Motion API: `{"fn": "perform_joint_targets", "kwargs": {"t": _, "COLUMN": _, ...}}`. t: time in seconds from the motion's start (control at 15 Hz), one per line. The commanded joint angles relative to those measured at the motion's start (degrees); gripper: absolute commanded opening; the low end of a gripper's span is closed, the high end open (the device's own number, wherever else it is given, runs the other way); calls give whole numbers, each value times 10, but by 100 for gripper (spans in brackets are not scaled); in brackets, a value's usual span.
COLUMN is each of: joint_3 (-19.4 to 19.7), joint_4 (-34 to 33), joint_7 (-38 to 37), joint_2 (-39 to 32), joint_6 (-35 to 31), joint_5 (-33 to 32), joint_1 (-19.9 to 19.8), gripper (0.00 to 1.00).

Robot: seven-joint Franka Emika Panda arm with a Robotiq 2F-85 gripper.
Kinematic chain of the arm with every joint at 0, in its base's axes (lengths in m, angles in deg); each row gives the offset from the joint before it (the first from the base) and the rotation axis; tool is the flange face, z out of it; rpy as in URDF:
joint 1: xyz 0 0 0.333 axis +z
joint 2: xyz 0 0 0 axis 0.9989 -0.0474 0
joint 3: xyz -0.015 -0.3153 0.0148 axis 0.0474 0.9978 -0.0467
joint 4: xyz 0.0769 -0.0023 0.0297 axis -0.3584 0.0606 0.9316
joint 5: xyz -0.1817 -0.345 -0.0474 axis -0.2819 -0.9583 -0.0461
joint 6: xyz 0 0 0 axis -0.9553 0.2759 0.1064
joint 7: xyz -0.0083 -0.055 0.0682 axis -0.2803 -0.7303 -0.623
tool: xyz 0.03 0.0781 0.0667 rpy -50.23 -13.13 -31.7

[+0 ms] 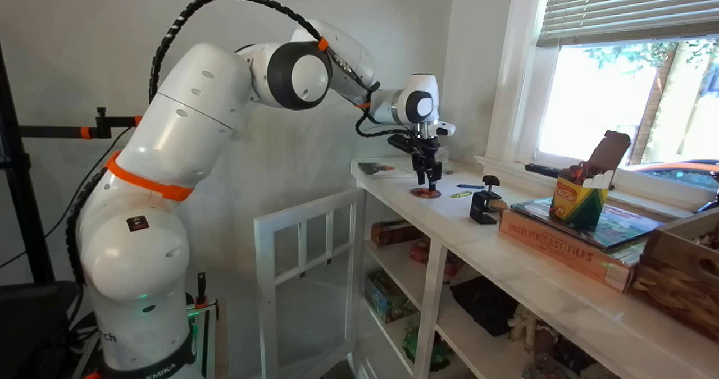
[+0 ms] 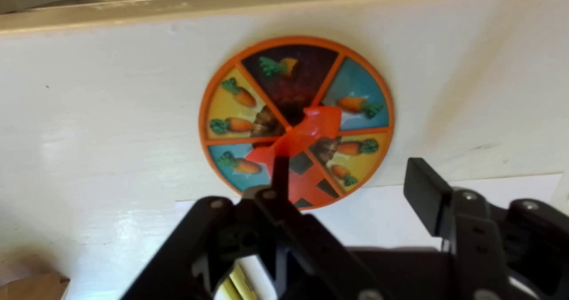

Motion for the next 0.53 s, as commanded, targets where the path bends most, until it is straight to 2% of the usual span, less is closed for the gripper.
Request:
{"fn": "perform_joint_targets", "kwargs": {"t": 0.0, "joint_3": 3, "joint_4": 22, "joint_7": -3, "joint_2": 18, "joint_6": 5, "joint_5": -6, "joint_1": 1, "gripper": 69}}
{"fn": "perform_joint_targets", "kwargs": {"t": 0.47, "joint_3": 4, "joint_4": 33, "joint_7": -4, "joint_2": 29, "joint_6": 3, "joint_5": -11, "joint_1": 1, "gripper": 68}}
